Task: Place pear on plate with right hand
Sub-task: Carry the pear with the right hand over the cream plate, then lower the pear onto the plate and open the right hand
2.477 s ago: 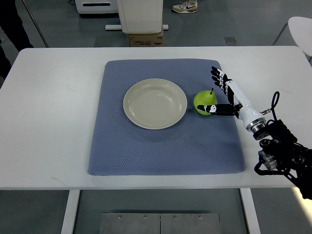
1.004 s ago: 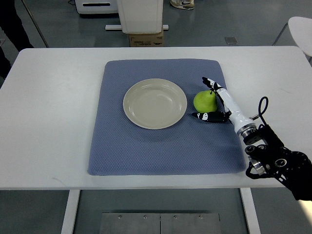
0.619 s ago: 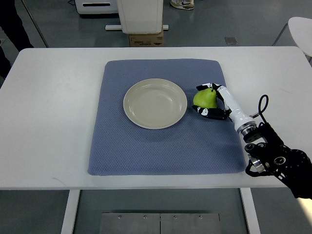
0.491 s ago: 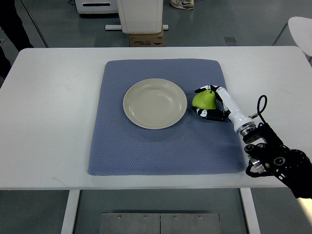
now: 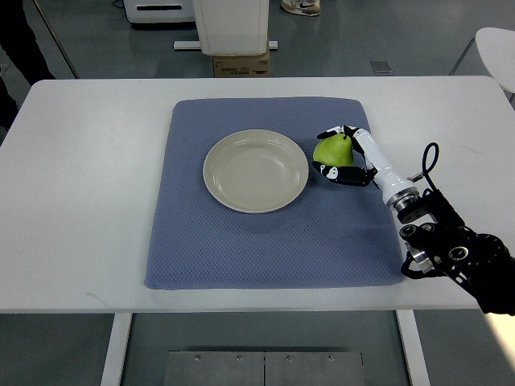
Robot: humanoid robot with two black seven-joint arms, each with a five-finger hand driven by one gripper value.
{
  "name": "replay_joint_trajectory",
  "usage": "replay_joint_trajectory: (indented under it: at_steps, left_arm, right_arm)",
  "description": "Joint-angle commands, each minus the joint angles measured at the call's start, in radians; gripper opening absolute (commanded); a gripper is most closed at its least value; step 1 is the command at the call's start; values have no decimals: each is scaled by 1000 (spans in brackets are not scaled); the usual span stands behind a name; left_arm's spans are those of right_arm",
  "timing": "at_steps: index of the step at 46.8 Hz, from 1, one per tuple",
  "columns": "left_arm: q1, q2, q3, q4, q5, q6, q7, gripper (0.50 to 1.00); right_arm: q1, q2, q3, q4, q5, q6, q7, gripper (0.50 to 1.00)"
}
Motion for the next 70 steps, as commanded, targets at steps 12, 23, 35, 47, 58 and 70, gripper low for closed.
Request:
replay_joint_trajectory:
  at_steps: [12, 23, 35, 47, 58, 70]
  left_arm:
    - [0, 0, 0, -1, 0, 0, 0, 1000]
    - [0, 0, 0, 0, 0, 0, 0, 1000]
    - [0, 0, 0, 0, 0, 0, 0, 1000]
    - [0, 0, 0, 0, 0, 0, 0, 1000]
    - [0, 0, 0, 0, 0, 0, 0, 1000]
    - [0, 0, 0, 0, 0, 0, 0, 1000]
  right_arm:
    - [83, 49, -2, 20, 3, 3, 0, 500]
    - [124, 118, -14, 25, 3, 3, 0, 500]
    - [151, 176, -58, 25, 2, 2, 0, 500]
    - [149, 190, -132, 17, 0, 0, 0, 500]
    - [137, 190, -181, -2, 0, -11, 0, 500]
    - [115, 190, -189, -17, -1, -26, 0, 500]
